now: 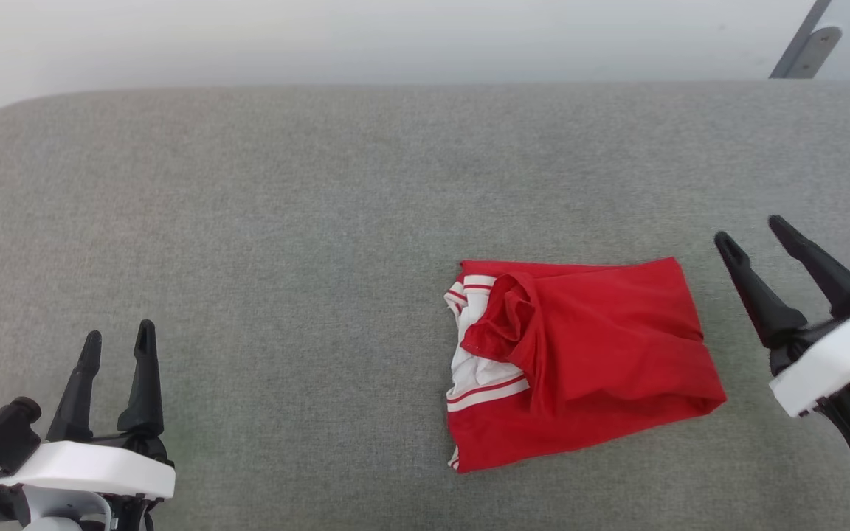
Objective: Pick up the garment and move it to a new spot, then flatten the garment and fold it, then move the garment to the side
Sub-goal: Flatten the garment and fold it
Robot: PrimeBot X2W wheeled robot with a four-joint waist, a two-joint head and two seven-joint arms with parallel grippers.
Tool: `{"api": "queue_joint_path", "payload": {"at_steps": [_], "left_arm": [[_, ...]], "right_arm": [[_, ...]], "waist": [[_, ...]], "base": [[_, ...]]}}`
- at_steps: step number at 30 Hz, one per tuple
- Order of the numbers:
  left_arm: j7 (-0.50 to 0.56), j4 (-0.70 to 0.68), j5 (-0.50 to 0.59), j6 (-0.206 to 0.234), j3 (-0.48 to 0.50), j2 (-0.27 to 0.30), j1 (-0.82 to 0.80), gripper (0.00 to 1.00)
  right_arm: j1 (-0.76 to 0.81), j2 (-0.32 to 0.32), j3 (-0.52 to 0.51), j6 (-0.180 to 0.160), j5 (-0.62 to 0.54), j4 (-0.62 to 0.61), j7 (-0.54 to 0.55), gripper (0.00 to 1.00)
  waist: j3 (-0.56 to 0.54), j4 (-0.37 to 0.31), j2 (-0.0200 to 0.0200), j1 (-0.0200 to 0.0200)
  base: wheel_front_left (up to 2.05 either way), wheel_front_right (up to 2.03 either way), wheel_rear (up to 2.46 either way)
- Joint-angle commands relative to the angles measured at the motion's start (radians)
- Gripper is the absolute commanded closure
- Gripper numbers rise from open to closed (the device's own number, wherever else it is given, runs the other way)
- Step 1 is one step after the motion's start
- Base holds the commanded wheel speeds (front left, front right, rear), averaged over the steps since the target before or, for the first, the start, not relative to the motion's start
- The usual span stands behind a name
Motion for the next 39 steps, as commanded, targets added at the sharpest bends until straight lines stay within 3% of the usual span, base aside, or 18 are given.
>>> {"api": "queue_joint_path", "payload": {"at_steps": [1,10,14,19,27,39], "left_arm": [[-0.005,-0.007,0.015,-0.004,0.002,0.0,0.009,0.0],[-0.005,-0.04,0.029,-0.004,0.012,0.004,0.059,0.0],[-0.005,-0.063,0.041,-0.004,0.018,0.003,0.094,0.0],[-0.005,-0.077,0.049,-0.004,0.032,0.001,0.132,0.0],[-0.005,-0.074,0.073,-0.004,0.076,-0.038,0.194,0.0],[-0.005,-0.091,0.087,-0.004,0.098,-0.065,0.207,0.0]], "right_arm": [[0.017,0.005,-0.007,0.0,-0.009,0.011,-0.035,0.0],[0.091,0.011,-0.033,0.0,-0.098,0.138,-0.297,0.0],[0.116,0.015,-0.029,0.0,-0.125,0.187,-0.366,0.0],[0.147,0.039,-0.05,0.0,-0.146,0.227,-0.394,0.0],[0.226,0.118,-0.166,0.0,-0.215,0.161,-0.395,0.0],[0.297,0.204,-0.218,0.0,-0.264,0.12,-0.395,0.0]], "waist": [[-0.013,-0.01,0.0,0.0],[-0.069,-0.033,0.0,0.0],[-0.094,-0.038,0.0,0.0],[-0.124,-0.041,0.0,0.0],[-0.158,-0.045,0.0,0.0],[-0.157,-0.035,0.0,0.0]], "base": [[0.0,0.0,0.0],[0.0,0.0,0.0],[0.0,0.0,0.0],[0.0,0.0,0.0],[0.0,0.0,0.0],[0.0,0.0,0.0]]}}
